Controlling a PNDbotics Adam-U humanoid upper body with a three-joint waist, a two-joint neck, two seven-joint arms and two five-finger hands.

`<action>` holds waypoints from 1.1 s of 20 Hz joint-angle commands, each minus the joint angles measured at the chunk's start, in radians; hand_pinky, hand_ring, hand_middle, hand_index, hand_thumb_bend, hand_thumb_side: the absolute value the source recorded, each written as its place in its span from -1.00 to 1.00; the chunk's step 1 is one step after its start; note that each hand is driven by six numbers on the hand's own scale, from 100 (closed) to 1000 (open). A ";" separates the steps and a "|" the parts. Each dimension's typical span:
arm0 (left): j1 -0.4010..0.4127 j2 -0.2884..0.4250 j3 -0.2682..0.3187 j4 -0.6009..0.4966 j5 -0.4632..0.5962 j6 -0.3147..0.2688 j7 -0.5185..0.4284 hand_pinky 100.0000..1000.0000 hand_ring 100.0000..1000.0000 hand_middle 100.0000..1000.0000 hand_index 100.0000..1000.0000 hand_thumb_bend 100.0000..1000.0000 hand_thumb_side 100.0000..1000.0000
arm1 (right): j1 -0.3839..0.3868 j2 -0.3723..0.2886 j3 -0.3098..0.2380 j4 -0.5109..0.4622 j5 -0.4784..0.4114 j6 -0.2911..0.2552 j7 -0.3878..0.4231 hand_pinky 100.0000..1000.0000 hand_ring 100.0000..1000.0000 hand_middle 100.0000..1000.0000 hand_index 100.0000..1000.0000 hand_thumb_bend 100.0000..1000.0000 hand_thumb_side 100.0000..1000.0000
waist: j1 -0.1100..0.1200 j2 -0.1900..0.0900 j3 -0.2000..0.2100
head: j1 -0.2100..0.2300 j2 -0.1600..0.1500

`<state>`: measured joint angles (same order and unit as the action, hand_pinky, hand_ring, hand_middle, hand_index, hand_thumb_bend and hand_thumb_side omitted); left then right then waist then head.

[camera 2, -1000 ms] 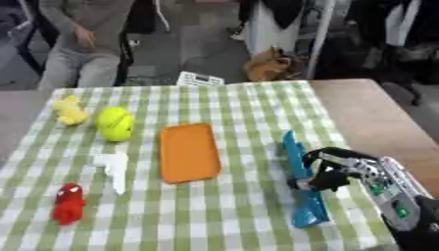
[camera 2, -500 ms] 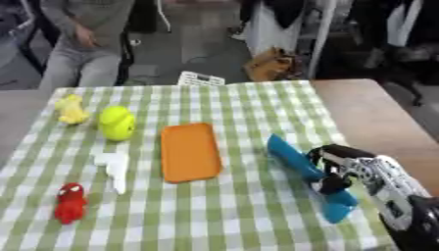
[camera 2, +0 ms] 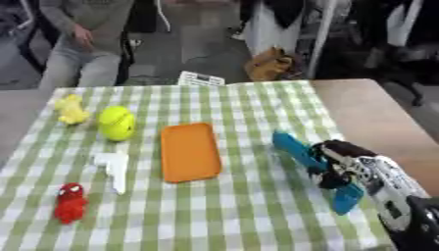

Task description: Pick up objects on the table and place them in the box.

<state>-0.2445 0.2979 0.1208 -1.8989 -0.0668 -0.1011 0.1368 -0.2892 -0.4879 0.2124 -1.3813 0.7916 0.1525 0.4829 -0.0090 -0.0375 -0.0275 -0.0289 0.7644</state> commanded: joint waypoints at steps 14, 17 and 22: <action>-0.007 0.019 0.005 -0.011 0.006 -0.001 0.001 -0.02 0.28 0.39 0.65 -0.77 0.65 | -0.001 0.000 -0.052 0.080 -0.243 0.070 -0.093 -0.94 -0.24 -0.09 0.45 -1.00 -1.00 | -0.015 -0.003 -0.004 | -0.001 -0.002; -0.007 0.019 0.006 -0.010 0.006 -0.001 0.001 -0.02 0.28 0.39 0.65 -0.77 0.65 | -0.003 0.001 -0.061 0.084 -0.335 0.085 -0.092 -0.94 -0.25 -0.11 0.45 -1.00 -1.00 | -0.015 -0.003 -0.005 | -0.001 -0.002; -0.007 0.019 0.006 -0.010 0.007 -0.002 0.000 -0.02 0.28 0.39 0.65 -0.77 0.65 | -0.005 0.000 -0.065 0.080 -0.444 0.108 -0.101 -0.95 -0.25 -0.12 0.45 -1.00 -1.00 | -0.015 -0.003 -0.005 | -0.001 -0.002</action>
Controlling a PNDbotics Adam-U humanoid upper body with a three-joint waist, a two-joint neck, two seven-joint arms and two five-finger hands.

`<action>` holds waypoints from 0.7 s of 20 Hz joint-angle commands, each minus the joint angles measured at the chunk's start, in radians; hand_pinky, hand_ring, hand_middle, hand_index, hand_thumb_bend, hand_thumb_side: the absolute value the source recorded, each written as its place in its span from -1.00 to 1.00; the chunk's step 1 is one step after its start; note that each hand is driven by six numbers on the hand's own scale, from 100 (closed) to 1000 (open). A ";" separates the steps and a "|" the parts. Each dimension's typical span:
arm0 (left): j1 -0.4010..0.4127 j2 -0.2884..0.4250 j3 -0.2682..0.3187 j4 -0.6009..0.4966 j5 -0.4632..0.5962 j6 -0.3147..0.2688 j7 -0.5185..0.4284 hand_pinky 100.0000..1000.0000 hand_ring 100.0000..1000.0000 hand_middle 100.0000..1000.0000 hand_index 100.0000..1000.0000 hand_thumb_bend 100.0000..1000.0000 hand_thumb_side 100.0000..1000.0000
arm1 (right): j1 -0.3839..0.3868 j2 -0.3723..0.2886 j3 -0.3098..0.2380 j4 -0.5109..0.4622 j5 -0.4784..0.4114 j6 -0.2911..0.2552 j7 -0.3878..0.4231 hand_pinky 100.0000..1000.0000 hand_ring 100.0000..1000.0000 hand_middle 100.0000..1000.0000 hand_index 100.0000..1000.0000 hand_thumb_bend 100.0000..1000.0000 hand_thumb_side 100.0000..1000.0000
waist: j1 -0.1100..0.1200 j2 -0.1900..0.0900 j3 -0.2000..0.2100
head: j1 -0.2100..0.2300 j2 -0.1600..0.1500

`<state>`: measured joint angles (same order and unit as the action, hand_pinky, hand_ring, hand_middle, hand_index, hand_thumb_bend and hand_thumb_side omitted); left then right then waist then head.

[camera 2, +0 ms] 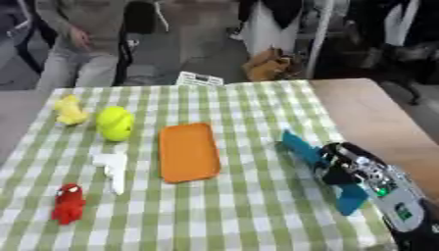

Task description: Pick up objects on the table and place them in the box.

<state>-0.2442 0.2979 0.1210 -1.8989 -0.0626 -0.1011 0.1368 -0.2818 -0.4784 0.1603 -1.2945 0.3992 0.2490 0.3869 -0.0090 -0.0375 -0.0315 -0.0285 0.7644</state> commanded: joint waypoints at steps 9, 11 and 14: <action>-0.008 0.019 0.004 -0.008 0.003 -0.002 -0.002 -0.02 0.28 0.39 0.65 -0.77 0.65 | -0.025 -0.005 -0.016 -0.042 -0.157 0.036 -0.022 -0.96 -0.26 -0.14 0.46 -1.00 -1.00 | -0.016 -0.004 0.001 | -0.003 -0.002; -0.008 0.019 0.004 -0.008 0.004 -0.002 -0.002 -0.02 0.28 0.39 0.65 -0.77 0.65 | -0.034 -0.003 -0.014 -0.050 -0.172 0.039 -0.021 -0.96 -0.26 -0.15 0.46 -1.00 -1.00 | -0.016 -0.005 0.002 | -0.003 -0.002; -0.008 0.018 0.002 -0.007 0.004 -0.002 -0.003 -0.02 0.28 0.39 0.65 -0.77 0.65 | -0.055 0.002 -0.008 -0.055 -0.184 0.044 -0.018 -0.96 -0.26 -0.15 0.46 -1.00 -1.00 | -0.017 -0.006 0.005 | -0.005 -0.001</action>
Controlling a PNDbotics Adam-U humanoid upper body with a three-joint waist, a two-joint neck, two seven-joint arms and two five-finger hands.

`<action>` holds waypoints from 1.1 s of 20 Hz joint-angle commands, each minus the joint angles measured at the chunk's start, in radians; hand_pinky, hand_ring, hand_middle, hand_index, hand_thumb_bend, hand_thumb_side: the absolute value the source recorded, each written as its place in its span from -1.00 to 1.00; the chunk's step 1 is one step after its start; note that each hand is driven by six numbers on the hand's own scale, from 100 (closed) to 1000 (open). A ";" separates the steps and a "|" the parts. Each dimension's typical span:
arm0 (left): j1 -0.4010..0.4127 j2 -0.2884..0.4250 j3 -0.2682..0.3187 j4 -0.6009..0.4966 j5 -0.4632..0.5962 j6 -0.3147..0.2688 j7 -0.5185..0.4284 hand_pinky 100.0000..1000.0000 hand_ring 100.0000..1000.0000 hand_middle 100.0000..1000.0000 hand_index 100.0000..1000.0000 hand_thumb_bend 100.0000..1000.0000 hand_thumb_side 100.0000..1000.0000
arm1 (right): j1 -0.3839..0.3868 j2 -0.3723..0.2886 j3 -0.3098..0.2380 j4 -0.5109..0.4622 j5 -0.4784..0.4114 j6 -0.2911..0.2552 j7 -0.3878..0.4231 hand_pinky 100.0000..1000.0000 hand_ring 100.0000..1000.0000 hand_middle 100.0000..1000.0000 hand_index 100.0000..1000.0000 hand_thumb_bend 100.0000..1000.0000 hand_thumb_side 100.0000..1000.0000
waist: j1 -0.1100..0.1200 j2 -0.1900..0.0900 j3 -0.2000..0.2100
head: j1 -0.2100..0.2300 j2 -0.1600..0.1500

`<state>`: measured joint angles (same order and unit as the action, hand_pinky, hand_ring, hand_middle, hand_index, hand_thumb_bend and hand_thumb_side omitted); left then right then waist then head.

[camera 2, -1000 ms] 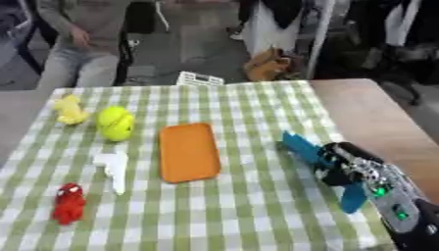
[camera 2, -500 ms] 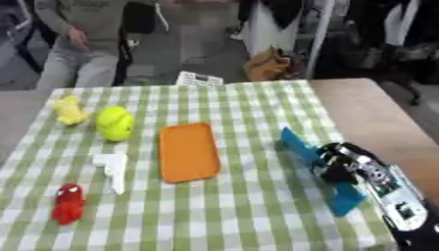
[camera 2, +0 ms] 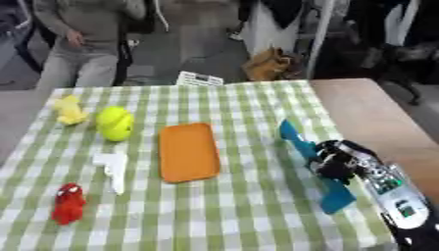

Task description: Pick up objects on the table and place them in the box.

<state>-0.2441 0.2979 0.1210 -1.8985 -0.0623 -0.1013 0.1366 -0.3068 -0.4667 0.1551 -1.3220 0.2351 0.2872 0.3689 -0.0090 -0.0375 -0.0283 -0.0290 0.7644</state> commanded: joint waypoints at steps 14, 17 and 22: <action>-0.009 0.019 -0.005 -0.002 0.008 -0.002 -0.010 -0.02 0.28 0.39 0.65 -0.78 0.65 | -0.141 0.007 0.028 -0.010 0.013 -0.004 0.018 -0.97 -0.26 -0.14 0.46 -1.00 -1.00 | -0.018 -0.007 0.014 | -0.014 0.001; -0.008 0.019 -0.006 -0.001 0.009 -0.002 -0.012 -0.02 0.28 0.39 0.65 -0.78 0.66 | -0.163 0.011 0.032 0.000 0.021 -0.009 0.019 -0.98 -0.26 -0.14 0.46 -1.00 -1.00 | -0.018 -0.008 0.015 | -0.016 0.001; -0.009 0.020 -0.008 0.001 0.011 -0.003 -0.014 -0.02 0.28 0.39 0.65 -0.78 0.66 | -0.212 0.023 0.044 0.026 0.041 -0.021 0.023 -0.98 -0.26 -0.14 0.46 -1.00 -1.00 | -0.017 -0.008 0.016 | -0.020 -0.002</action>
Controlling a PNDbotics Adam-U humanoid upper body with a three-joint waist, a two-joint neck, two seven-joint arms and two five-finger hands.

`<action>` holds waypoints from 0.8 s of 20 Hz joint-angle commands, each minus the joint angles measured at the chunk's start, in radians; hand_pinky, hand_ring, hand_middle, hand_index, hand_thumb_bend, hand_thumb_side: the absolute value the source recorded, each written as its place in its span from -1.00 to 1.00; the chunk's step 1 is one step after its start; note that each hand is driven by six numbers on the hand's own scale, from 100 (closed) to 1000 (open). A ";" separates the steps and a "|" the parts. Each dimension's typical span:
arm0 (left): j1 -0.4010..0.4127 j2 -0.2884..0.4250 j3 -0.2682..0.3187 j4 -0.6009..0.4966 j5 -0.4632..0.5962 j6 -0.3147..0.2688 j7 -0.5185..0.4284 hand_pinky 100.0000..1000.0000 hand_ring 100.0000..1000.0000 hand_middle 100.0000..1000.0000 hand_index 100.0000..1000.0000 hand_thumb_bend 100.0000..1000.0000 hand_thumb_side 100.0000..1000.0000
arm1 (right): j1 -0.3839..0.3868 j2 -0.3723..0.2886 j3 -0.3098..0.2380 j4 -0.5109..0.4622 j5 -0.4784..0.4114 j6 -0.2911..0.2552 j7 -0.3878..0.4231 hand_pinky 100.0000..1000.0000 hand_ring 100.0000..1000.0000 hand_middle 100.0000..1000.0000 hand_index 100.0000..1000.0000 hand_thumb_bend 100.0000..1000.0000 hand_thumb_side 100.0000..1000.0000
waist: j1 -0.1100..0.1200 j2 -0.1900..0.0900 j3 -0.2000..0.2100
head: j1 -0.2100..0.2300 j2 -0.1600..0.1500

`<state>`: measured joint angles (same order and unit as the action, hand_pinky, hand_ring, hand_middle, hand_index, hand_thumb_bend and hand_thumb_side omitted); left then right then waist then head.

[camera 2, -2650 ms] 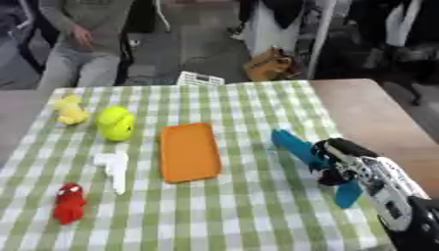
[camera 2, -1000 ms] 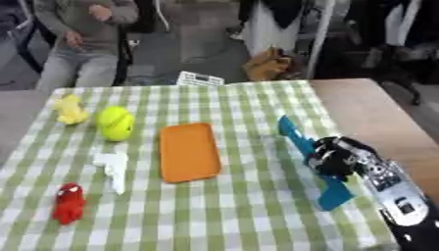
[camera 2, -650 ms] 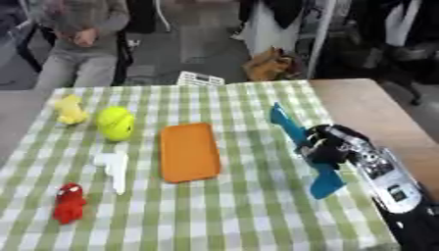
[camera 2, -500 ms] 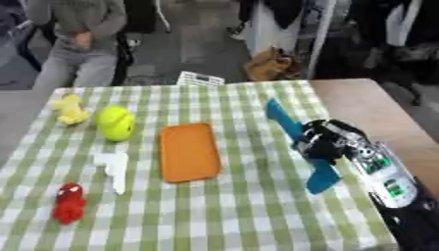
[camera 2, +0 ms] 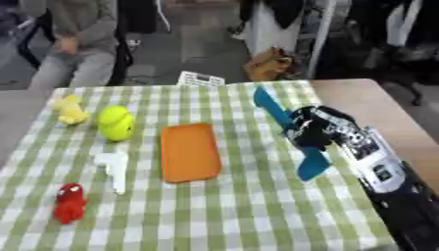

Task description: Pick up objects on the table and place them in the box.

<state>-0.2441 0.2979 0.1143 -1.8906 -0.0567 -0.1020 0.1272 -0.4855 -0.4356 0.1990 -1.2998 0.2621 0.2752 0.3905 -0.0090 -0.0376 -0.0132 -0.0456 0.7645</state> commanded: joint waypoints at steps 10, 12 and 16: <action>-0.010 0.018 -0.007 -0.004 0.009 -0.002 -0.010 -0.02 0.28 0.39 0.65 -0.79 0.66 | -0.124 0.034 0.022 0.082 0.080 -0.030 0.014 -1.00 -0.27 -0.14 0.45 -1.00 -1.00 | -0.016 -0.008 0.009 | -0.015 -0.001; -0.010 0.017 -0.007 -0.003 0.009 -0.002 -0.011 -0.02 0.28 0.39 0.65 -0.79 0.66 | -0.137 0.042 0.024 0.098 0.092 -0.038 0.016 -1.00 -0.27 -0.14 0.45 -1.00 -1.00 | -0.016 -0.008 0.010 | -0.016 0.000; -0.010 0.017 -0.009 -0.003 0.010 -0.003 -0.012 -0.02 0.28 0.39 0.65 -0.79 0.66 | -0.156 0.059 0.030 0.123 0.111 -0.049 0.022 -1.00 -0.27 -0.13 0.45 -1.00 -1.00 | -0.016 -0.007 0.014 | -0.020 0.002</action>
<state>-0.2442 0.2979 0.1077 -1.8838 -0.0514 -0.1031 0.1198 -0.6151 -0.3692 0.2303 -1.1759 0.3584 0.2331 0.4108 -0.0090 -0.0376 0.0002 -0.0627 0.7645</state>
